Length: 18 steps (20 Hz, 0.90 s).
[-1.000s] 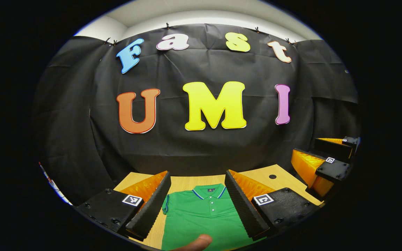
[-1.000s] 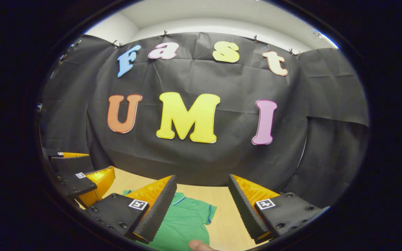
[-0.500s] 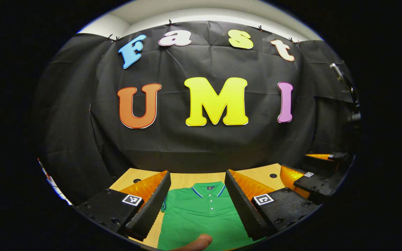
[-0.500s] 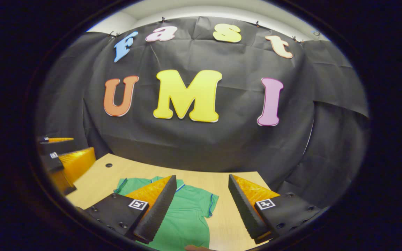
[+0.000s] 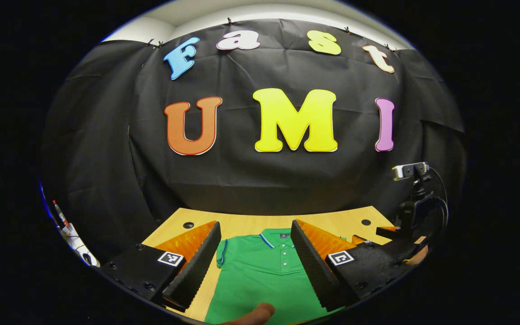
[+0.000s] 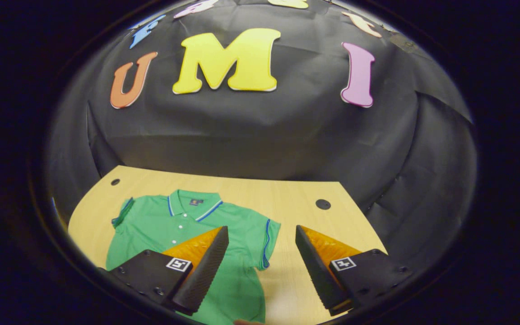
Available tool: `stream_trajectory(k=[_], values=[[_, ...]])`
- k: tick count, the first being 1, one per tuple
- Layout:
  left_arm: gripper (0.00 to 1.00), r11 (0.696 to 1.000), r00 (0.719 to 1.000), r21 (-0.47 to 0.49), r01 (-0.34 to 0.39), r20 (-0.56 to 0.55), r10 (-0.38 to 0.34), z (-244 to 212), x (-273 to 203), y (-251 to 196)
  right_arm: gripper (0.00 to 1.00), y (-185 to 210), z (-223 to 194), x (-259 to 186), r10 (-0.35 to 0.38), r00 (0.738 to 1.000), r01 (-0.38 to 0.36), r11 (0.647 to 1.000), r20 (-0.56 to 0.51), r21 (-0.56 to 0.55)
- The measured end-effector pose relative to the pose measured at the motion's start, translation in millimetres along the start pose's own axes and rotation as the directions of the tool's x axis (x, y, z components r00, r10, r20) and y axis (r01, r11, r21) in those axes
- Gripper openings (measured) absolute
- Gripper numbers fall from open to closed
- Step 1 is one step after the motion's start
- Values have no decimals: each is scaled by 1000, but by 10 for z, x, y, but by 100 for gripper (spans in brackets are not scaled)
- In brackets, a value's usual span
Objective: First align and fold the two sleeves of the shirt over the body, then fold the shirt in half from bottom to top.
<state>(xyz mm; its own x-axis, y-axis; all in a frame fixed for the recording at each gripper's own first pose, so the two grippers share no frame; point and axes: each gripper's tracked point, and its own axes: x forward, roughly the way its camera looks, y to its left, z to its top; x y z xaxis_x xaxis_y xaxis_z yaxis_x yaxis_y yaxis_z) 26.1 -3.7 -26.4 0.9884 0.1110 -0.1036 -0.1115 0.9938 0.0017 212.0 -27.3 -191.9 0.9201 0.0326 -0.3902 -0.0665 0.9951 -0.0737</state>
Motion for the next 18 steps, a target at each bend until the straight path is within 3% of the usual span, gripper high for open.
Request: stream_trajectory(k=[6,13,14,15,17,18], values=[[100,998,998,9,-55,1,55,-6,-97,82,96,-115,-524,826,-20,981,24,1000,-193,16],[100,992,991,3,-125,-54,125,-204,-229,253,96,-143,-866,1195,-17,939,47,996,-342,80],[100,991,989,3,-131,-62,131,-233,-237,256,90,-111,-868,1202,-3,937,40,994,-349,98],[100,991,989,5,-136,-67,136,-257,-253,255,74,-70,-887,1227,16,937,23,994,-350,108],[100,991,988,7,-137,-74,137,-266,-270,262,56,-60,-903,1254,21,934,20,994,-356,110],[100,991,988,9,-137,-75,137,-281,-280,254,40,-46,-921,1261,27,931,19,992,-365,122]])
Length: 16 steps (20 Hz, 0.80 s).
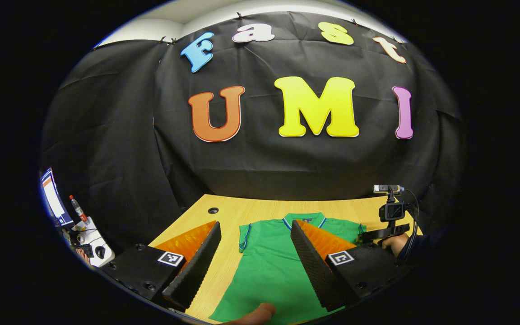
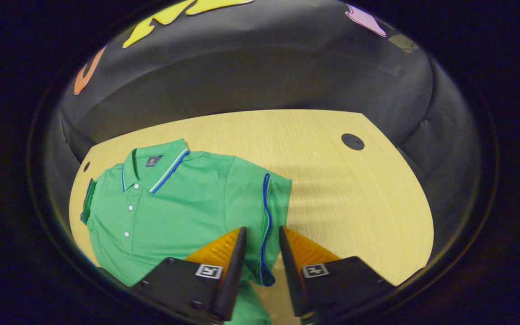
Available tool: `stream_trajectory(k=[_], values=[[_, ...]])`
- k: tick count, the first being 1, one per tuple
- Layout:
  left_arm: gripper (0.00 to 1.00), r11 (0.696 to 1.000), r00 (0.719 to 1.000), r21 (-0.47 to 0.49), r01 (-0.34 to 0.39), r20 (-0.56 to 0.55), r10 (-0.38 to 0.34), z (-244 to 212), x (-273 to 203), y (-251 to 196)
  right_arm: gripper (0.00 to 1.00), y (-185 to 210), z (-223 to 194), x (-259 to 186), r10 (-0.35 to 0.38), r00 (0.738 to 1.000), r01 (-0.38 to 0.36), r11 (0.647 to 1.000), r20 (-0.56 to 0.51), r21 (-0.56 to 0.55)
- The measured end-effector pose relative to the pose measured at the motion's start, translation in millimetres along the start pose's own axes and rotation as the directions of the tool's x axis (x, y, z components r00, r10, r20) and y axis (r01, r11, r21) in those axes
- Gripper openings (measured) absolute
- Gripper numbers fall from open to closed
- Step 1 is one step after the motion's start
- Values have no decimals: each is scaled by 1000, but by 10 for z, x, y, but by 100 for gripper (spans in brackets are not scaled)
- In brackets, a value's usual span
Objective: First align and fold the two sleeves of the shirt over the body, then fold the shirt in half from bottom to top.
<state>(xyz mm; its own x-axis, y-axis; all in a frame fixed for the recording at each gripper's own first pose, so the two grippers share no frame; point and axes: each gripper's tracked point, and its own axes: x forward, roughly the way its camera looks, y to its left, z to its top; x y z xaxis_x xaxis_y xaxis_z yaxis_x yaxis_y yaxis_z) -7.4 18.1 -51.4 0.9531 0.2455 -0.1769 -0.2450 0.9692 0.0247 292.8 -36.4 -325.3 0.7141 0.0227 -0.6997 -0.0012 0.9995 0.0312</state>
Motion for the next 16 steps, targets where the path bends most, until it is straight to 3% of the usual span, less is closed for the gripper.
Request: stream_trajectory(k=[1,3,4,5,6,8,12,16], values=[[100,1000,1000,2,1,-1,-1,-14,-5,-6,24,32,-30,7,14,1000,-14,1000,-14,9],[100,1000,1000,8,0,-9,0,-40,-13,-4,23,118,-101,21,70,997,-70,997,-34,14],[100,1000,1000,10,0,-13,0,-47,-11,-5,23,99,-75,23,69,997,-69,998,-22,5],[100,1000,1000,11,1,-17,-1,-54,-18,-9,23,1,-110,112,23,1000,-24,1000,-17,-13],[100,1000,1000,11,0,-20,0,-69,-24,8,4,2,-70,89,24,1000,-24,1000,-21,3],[100,1000,1000,8,-2,-24,2,-73,-27,22,0,18,-68,40,35,999,-35,999,-23,-2],[100,1000,1000,4,-1,-27,1,-74,-41,41,4,-19,-16,5,7,1000,-8,999,-16,-32],[100,1000,1000,-1,6,-6,-6,-15,-66,60,4,48,280,-212,13,998,-12,1000,54,-25]])
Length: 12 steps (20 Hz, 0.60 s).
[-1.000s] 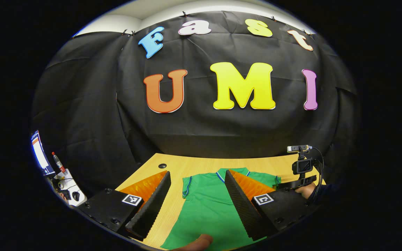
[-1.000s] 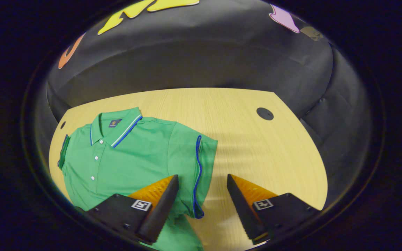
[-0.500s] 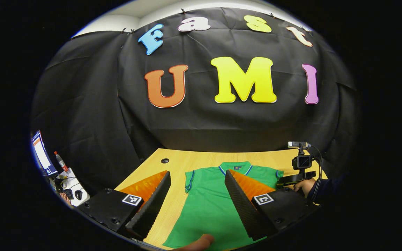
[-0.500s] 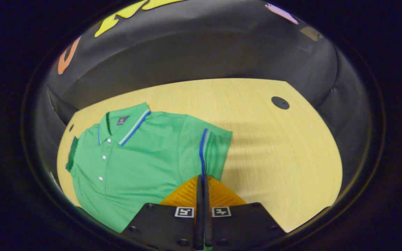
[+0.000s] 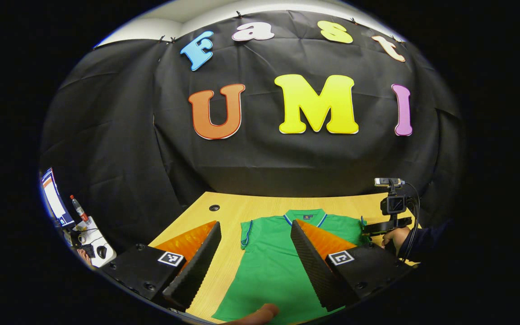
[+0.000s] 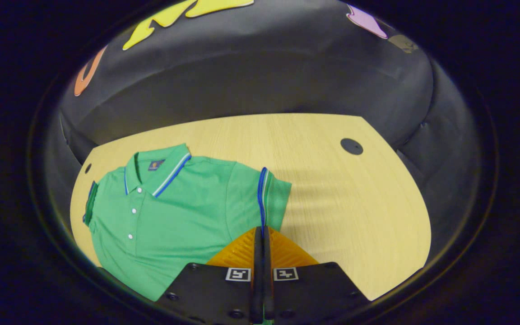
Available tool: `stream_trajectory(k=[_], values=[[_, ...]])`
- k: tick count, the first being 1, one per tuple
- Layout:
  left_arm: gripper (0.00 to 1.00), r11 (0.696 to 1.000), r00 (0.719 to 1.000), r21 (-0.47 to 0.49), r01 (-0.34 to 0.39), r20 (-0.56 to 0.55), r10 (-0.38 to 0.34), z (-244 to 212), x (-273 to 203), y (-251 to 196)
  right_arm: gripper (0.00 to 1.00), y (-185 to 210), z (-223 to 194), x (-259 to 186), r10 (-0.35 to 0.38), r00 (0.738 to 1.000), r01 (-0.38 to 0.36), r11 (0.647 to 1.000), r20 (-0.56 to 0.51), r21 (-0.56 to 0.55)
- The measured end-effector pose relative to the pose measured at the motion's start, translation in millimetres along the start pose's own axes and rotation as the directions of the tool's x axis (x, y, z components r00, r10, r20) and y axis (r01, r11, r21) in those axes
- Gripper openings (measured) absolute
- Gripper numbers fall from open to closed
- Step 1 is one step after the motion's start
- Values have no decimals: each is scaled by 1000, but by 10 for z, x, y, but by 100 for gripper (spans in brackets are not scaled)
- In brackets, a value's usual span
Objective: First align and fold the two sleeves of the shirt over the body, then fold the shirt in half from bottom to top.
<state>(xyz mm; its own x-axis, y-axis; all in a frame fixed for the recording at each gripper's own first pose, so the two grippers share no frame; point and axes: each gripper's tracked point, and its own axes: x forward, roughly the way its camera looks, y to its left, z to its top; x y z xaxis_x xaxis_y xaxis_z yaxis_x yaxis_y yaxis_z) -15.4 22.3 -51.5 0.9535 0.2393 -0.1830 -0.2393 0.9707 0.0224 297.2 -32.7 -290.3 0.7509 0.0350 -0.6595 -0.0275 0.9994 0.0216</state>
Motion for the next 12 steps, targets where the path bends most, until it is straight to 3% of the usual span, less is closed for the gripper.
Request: stream_trajectory(k=[1,6,9,12], values=[[100,1000,1000,-2,-1,4,1,19,-4,16,0,31,75,-55,7,1000,-7,1000,14,-2],[100,1000,1000,-20,-5,3,5,-2,-42,101,7,409,309,-228,67,996,-64,997,58,-48],[100,999,1000,-33,-25,-6,25,-53,-70,197,0,721,210,-263,105,994,-101,991,38,-89],[100,998,998,-42,-53,-22,52,-119,-96,328,4,1042,65,-251,144,989,-140,980,18,-144]])
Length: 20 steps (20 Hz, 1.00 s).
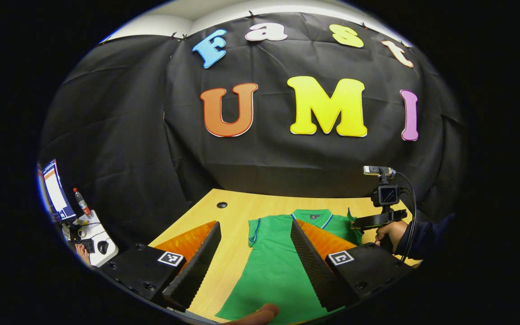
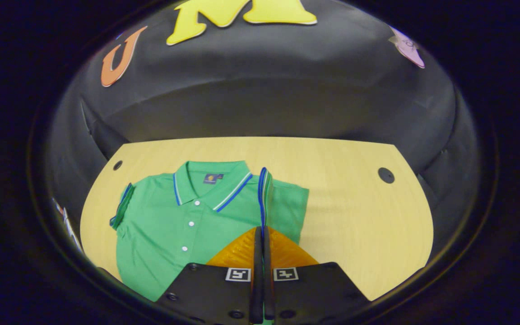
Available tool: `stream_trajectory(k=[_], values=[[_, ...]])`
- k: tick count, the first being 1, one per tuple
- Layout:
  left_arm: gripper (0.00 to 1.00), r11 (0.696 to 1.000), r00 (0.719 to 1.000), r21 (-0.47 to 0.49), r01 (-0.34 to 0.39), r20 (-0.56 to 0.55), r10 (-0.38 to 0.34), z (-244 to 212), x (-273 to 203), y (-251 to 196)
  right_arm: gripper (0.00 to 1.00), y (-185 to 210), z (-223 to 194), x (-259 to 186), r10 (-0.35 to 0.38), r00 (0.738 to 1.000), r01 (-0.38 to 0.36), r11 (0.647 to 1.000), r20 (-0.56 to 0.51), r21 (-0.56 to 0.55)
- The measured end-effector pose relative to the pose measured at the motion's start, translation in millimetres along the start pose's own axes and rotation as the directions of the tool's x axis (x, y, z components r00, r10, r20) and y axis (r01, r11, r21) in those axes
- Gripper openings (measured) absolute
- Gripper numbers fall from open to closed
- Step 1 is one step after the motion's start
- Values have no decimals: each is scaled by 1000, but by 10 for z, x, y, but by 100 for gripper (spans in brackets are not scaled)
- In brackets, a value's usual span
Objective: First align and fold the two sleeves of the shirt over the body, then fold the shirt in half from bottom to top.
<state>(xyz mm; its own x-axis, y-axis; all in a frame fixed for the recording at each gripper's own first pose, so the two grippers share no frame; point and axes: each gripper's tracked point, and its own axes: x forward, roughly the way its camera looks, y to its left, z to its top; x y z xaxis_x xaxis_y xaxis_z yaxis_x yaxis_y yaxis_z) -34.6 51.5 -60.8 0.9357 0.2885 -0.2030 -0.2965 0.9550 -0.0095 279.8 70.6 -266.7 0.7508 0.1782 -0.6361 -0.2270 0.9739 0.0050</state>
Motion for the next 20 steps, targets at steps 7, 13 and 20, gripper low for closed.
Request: stream_trajectory(k=[7,13,20], values=[[100,999,998,-14,-46,-43,45,-188,-40,251,4,420,-389,248,13,997,-19,997,-72,-79],[100,998,995,-36,-53,-88,50,-340,22,354,5,479,-424,263,35,996,-38,999,-86,-36],[100,999,990,-45,-1,-141,-6,-533,629,315,49,387,-174,-426,78,997,-78,997,-4,-14]])
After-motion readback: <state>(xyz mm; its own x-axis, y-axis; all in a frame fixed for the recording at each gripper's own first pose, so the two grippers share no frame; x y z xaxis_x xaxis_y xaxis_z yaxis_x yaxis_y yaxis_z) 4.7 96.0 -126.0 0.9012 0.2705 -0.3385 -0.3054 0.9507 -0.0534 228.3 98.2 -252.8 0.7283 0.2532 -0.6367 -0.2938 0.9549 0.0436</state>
